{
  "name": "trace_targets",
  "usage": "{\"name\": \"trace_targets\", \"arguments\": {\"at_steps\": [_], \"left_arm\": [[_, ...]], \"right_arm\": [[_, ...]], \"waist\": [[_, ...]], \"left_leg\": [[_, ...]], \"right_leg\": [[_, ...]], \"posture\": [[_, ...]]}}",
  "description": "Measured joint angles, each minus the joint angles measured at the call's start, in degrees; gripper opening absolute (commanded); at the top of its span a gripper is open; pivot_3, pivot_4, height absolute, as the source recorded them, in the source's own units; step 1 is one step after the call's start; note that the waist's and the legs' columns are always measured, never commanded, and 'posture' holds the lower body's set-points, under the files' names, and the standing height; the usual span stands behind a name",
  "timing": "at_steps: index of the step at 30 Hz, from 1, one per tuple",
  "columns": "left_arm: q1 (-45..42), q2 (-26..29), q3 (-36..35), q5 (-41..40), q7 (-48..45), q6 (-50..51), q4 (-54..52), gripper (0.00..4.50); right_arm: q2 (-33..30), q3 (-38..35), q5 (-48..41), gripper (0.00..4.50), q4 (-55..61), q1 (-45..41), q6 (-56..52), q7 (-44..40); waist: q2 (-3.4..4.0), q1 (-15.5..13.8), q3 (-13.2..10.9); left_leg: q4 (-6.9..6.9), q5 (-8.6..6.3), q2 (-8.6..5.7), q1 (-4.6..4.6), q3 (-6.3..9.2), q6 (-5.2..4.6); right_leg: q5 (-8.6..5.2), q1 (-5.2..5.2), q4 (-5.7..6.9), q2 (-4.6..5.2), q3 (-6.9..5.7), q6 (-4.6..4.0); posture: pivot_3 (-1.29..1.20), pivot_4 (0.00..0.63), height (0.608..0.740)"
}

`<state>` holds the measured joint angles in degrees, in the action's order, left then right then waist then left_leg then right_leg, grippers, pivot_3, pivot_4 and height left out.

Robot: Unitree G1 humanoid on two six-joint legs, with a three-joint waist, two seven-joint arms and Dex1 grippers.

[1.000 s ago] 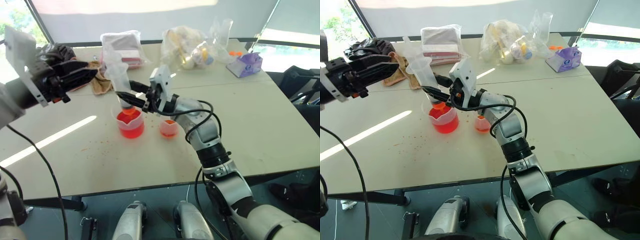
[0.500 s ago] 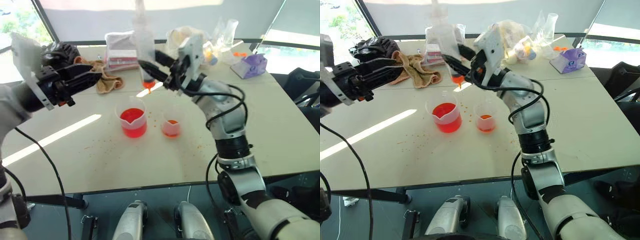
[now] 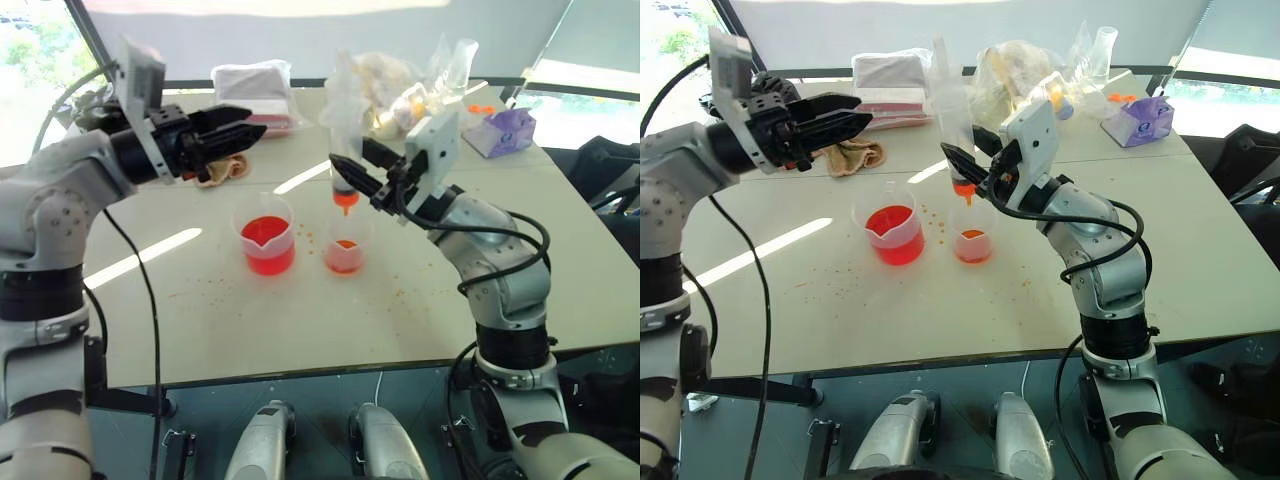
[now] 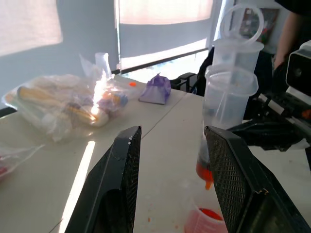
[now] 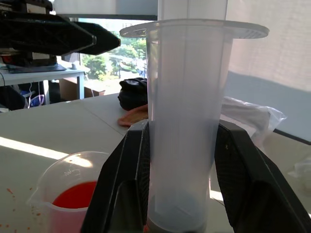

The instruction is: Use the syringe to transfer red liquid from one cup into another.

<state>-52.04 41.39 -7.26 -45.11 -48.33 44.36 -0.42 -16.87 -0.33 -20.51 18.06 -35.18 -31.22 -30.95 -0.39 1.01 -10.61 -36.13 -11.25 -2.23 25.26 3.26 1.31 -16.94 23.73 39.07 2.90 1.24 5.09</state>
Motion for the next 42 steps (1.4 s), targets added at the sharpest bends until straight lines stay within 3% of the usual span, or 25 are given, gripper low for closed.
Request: {"name": "trace_targets", "arguments": {"at_steps": [13, 21, 31, 39, 42], "left_arm": [[-13.1, -10.8, 5.8, 6.9, -5.9, -5.7, 12.5, 2.2], [-15.1, -15.1, 6.5, 10.7, -9.4, -9.0, 19.8, 2.2], [-15.6, -17.2, 7.0, 12.0, -12.7, -8.2, 19.5, 2.2], [-14.0, -17.6, 7.6, 12.1, -13.5, -6.8, 16.8, 0.3], [-13.0, -17.4, 7.9, 12.7, -13.4, -6.3, 15.7, 0.3]], "right_arm": [[0.3, 2.2, -0.9, 1.33, 4.0, 3.9, -0.9, 2.1], [-0.4, 1.7, -1.1, 1.33, 4.3, 4.9, -2.0, 2.7], [-0.6, 1.8, -0.4, 1.33, 3.9, 5.3, -1.3, 2.9], [-0.8, 2.0, 0.3, 1.33, 2.5, 5.3, -0.4, 2.7], [-1.1, 2.4, 0.3, 1.33, 2.4, 5.5, -0.4, 2.2]], "waist": [[0.0, 0.0, 0.0], [-0.01, 0.0, 0.0], [-0.01, 0.0, 0.0], [-0.01, 0.0, 0.0], [-0.01, 0.0, 0.0]], "left_leg": [[-0.05, 0.0, 0.01, 0.0, 0.02, -0.01], [-0.05, 0.01, 0.01, 0.01, 0.03, -0.01], [-0.05, 0.01, 0.01, 0.01, 0.04, -0.01], [-0.06, 0.01, 0.01, 0.01, 0.04, -0.01], [-0.06, 0.01, 0.02, 0.01, 0.05, -0.01]], "right_leg": [[0.0, -0.03, 0.01, -0.07, -0.02, 0.0], [0.0, -0.04, 0.01, -0.09, -0.03, 0.0], [0.0, -0.04, 0.01, -0.1, -0.03, 0.01], [0.0, -0.05, 0.01, -0.1, -0.02, 0.01], [0.0, -0.04, 0.01, -0.1, -0.02, 0.01]], "posture": [[0.0, 0.15, 0.736], [0.0, 0.15, 0.736], [0.0, 0.15, 0.736], [0.0, 0.15, 0.736], [0.0, 0.15, 0.736]]}}
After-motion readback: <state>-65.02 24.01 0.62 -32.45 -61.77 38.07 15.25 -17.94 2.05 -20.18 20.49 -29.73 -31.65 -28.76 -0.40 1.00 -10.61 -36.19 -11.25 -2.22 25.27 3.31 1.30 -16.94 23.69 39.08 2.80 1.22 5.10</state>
